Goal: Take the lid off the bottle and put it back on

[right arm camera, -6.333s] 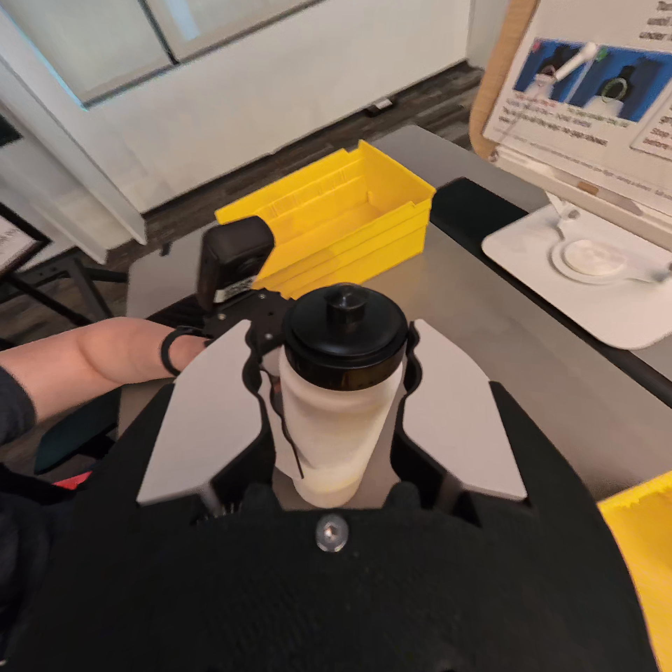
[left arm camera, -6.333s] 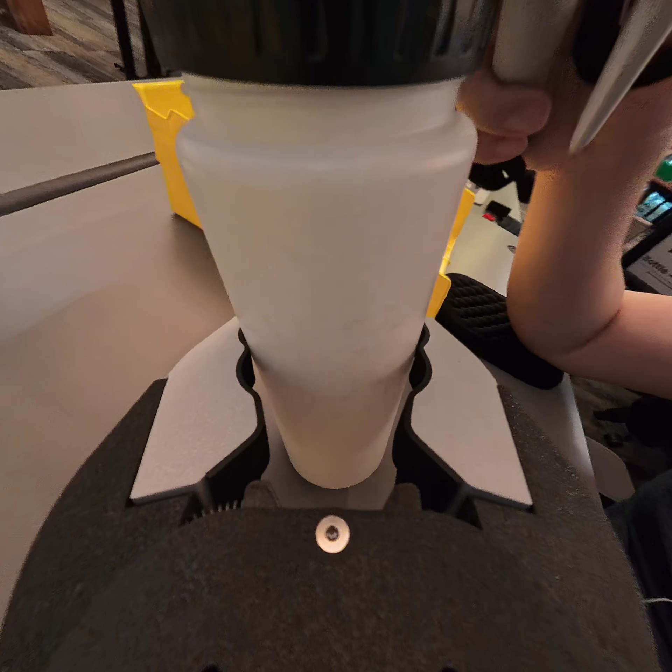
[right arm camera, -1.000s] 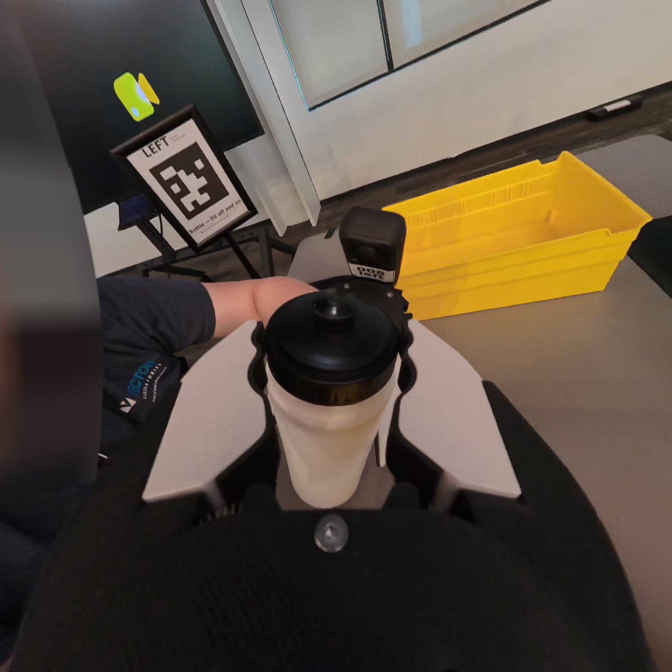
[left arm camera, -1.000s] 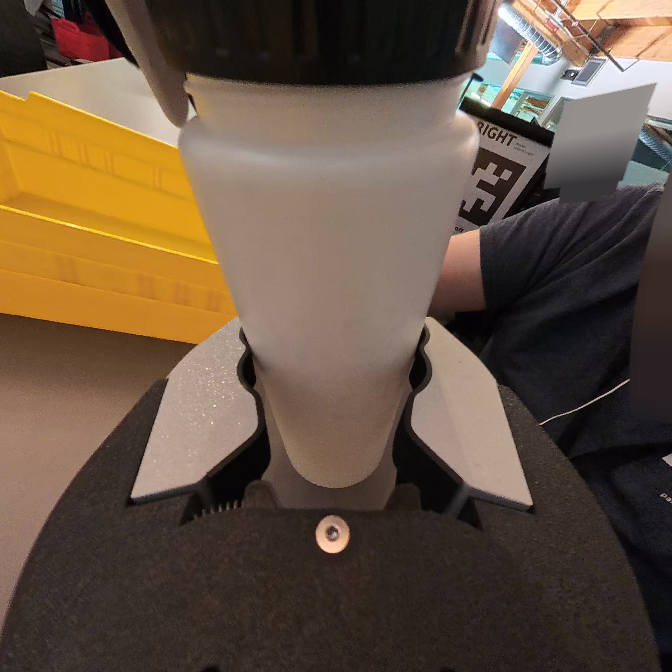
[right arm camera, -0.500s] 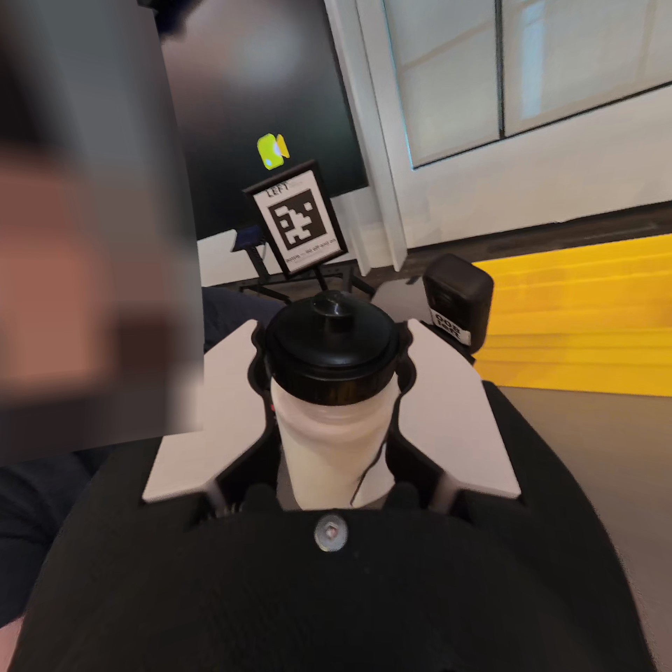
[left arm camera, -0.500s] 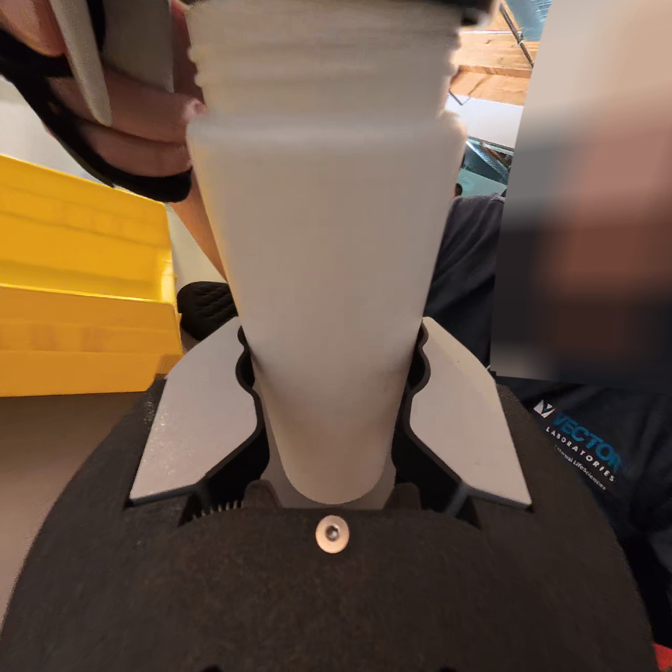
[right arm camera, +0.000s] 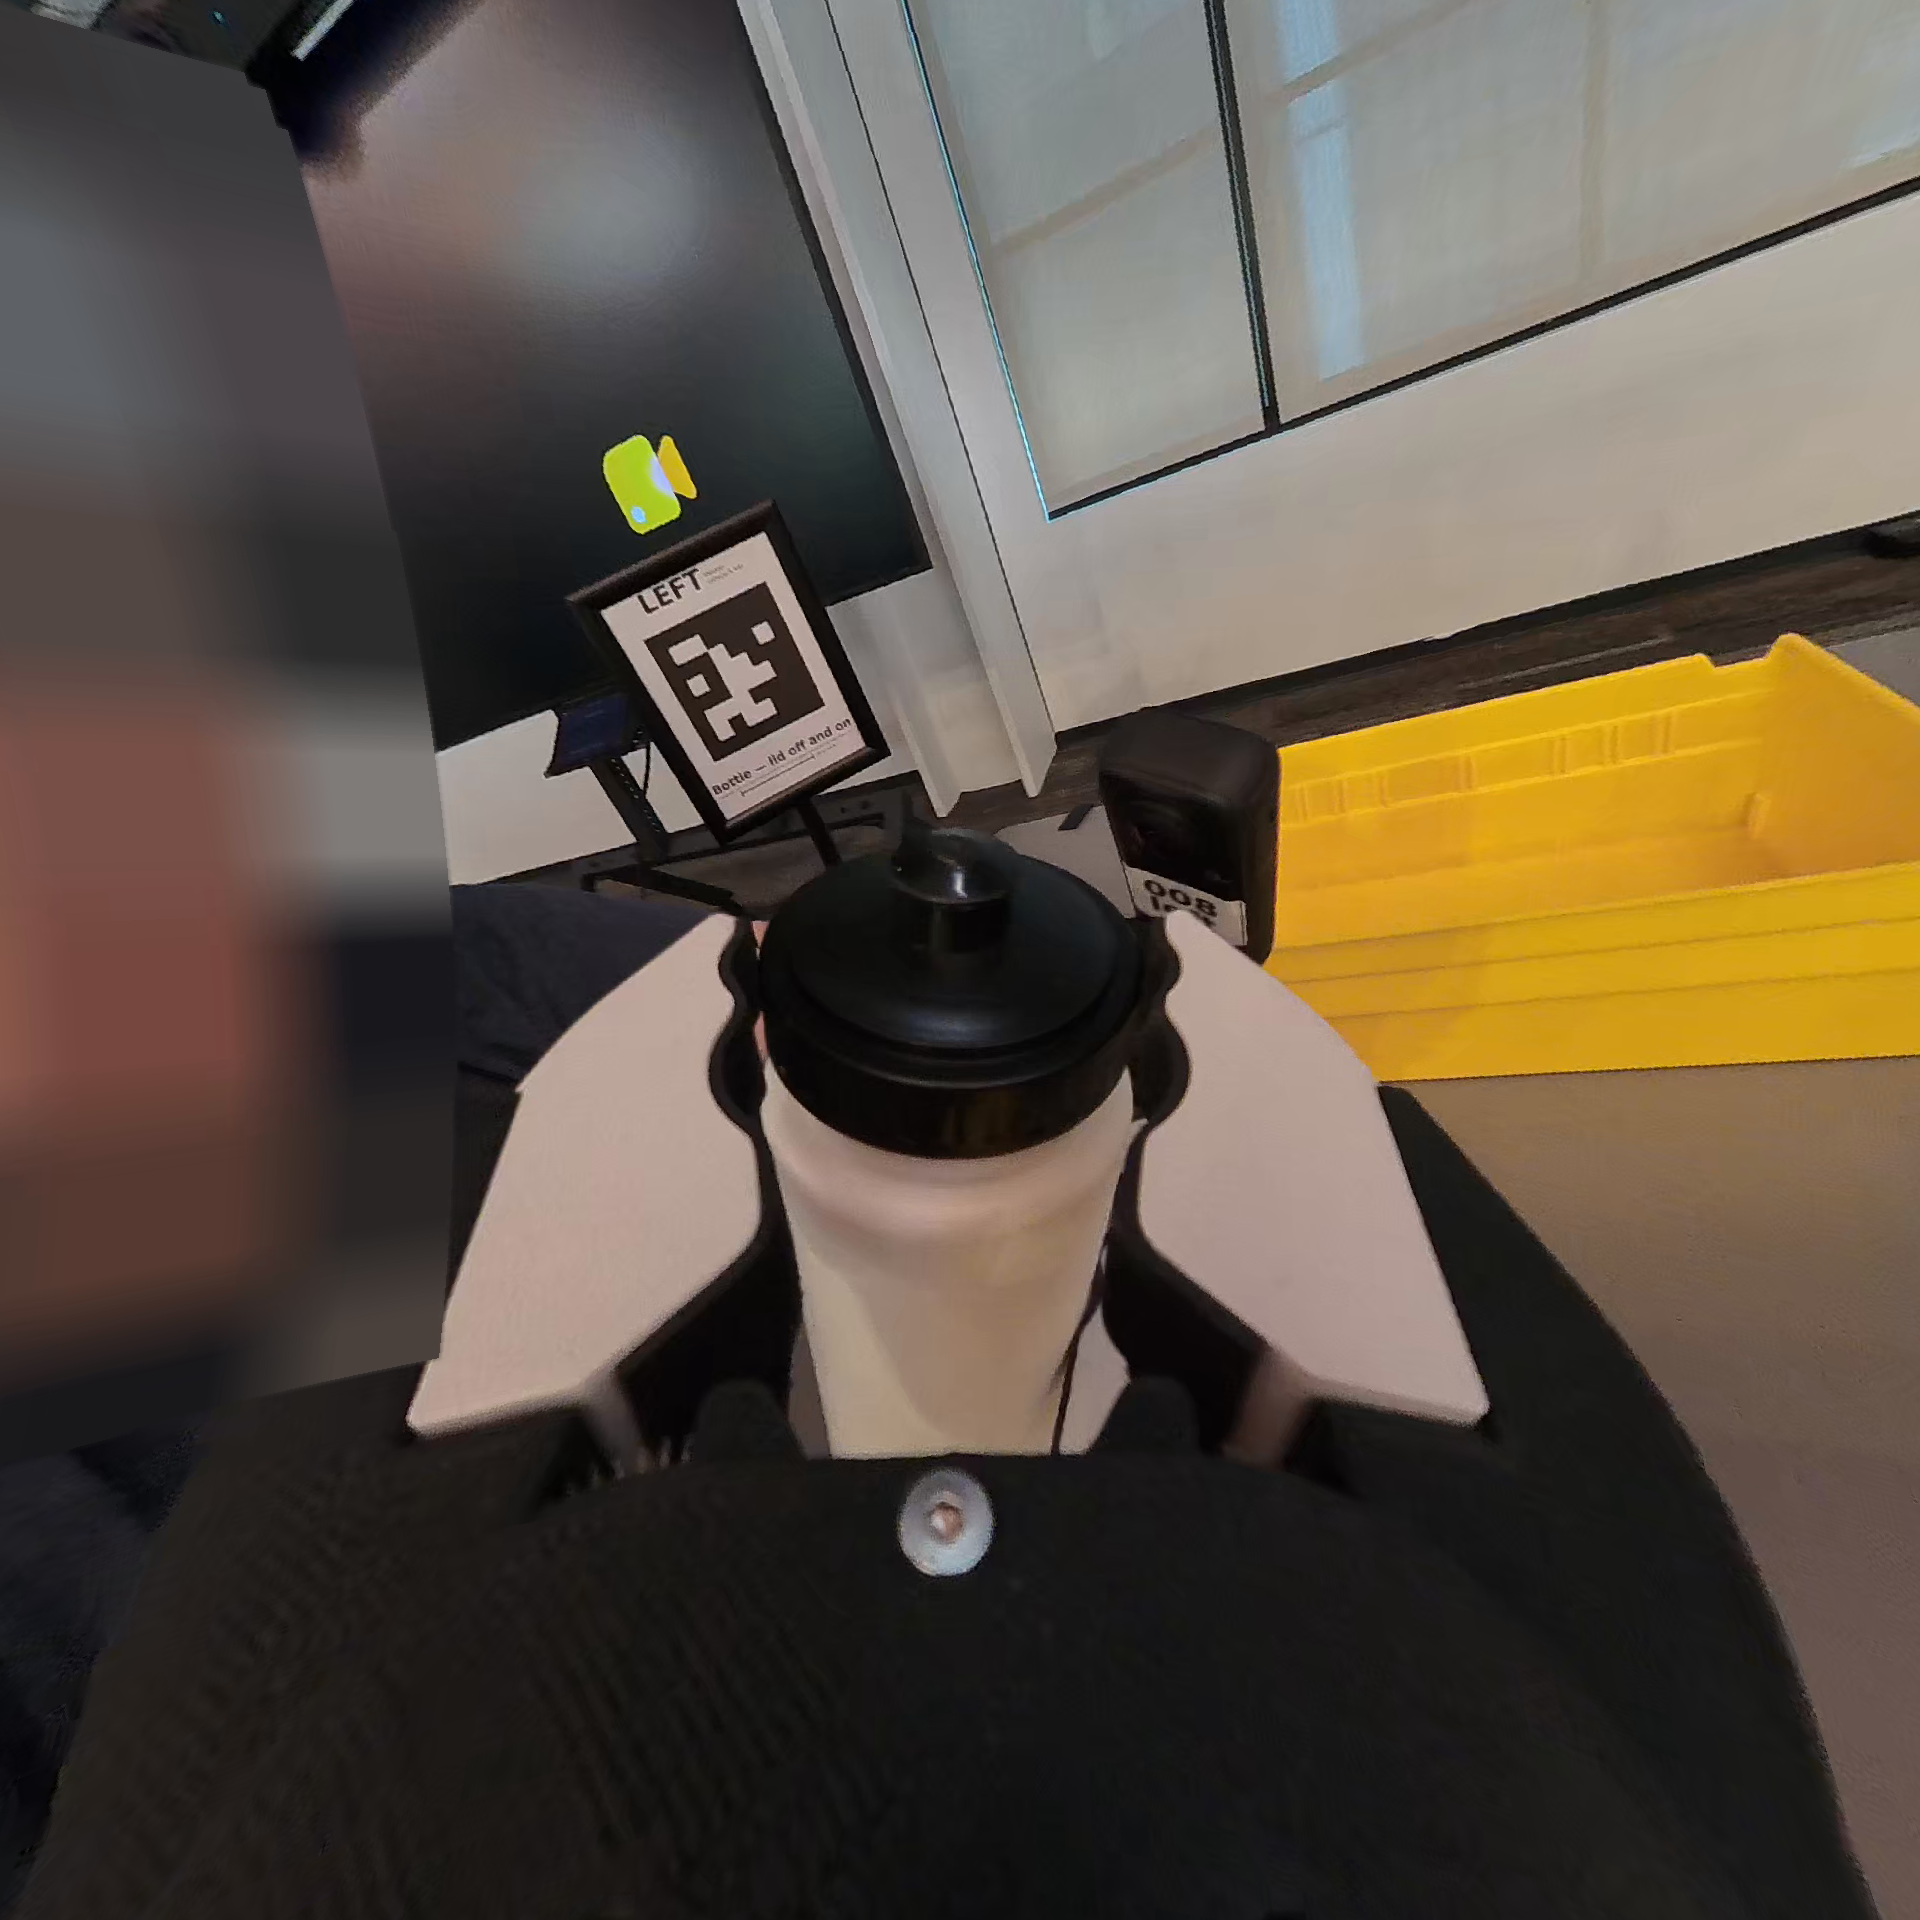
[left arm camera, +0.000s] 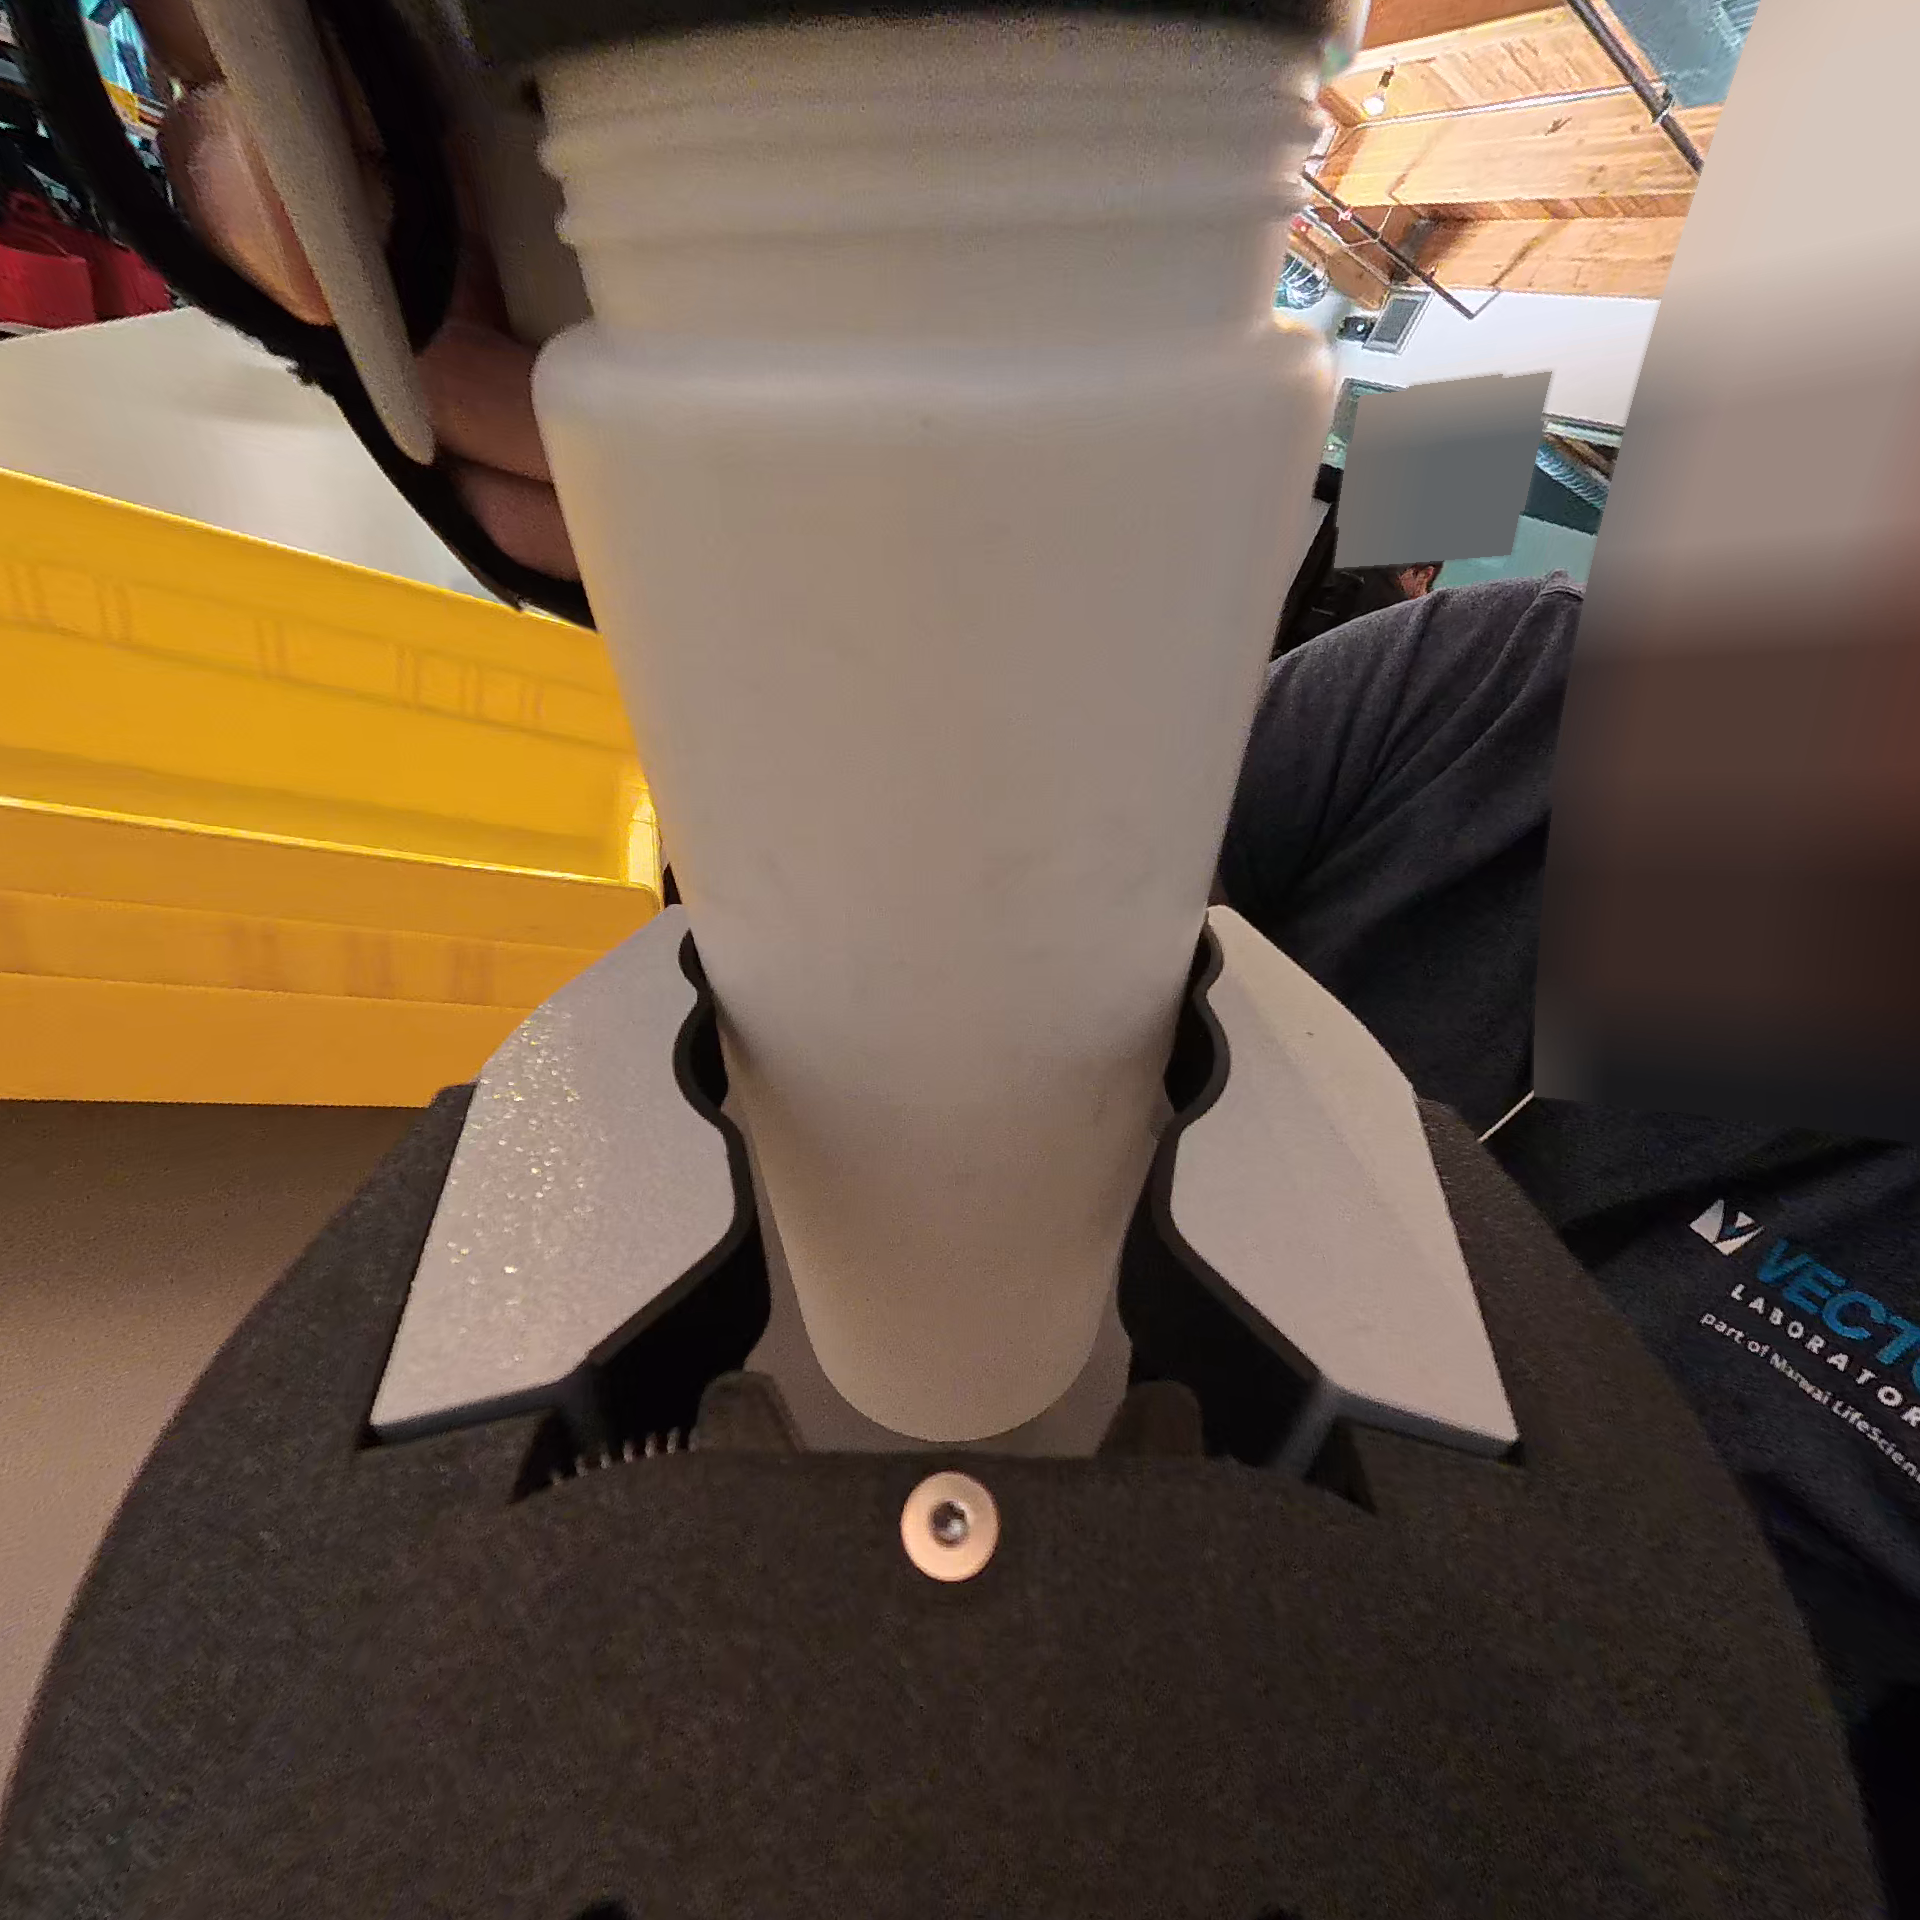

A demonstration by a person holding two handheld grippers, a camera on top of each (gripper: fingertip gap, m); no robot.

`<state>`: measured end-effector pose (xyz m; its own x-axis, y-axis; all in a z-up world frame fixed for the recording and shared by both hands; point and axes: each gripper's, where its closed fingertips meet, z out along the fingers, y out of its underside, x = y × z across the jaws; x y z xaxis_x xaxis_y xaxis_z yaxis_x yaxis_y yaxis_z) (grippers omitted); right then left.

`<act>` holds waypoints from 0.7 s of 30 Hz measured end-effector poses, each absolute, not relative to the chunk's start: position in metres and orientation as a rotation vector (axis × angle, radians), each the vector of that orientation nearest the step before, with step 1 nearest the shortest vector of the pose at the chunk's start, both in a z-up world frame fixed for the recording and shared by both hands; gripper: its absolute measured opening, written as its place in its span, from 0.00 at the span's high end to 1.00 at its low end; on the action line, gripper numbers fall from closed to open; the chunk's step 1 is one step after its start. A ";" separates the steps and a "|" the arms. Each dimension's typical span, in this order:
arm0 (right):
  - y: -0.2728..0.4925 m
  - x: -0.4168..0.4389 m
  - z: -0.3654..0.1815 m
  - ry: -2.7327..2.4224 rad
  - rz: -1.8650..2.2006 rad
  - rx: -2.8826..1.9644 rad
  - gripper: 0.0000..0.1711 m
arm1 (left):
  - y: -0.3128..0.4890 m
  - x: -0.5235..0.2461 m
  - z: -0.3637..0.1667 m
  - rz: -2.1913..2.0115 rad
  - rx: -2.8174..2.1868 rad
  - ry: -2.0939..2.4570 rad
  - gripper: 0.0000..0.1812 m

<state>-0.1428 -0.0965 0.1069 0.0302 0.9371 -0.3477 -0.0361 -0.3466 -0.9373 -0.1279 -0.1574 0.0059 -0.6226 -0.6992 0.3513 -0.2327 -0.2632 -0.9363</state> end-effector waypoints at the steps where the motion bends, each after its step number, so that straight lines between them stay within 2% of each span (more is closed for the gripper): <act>1: -0.096 -0.143 0.106 -0.978 1.438 -1.462 0.58 | -0.157 -0.128 0.006 -1.950 -1.138 1.651 0.53; 21: -0.082 -0.134 0.078 -0.970 1.251 -1.701 0.58 | -0.136 -0.118 -0.023 -1.705 -1.326 1.703 0.53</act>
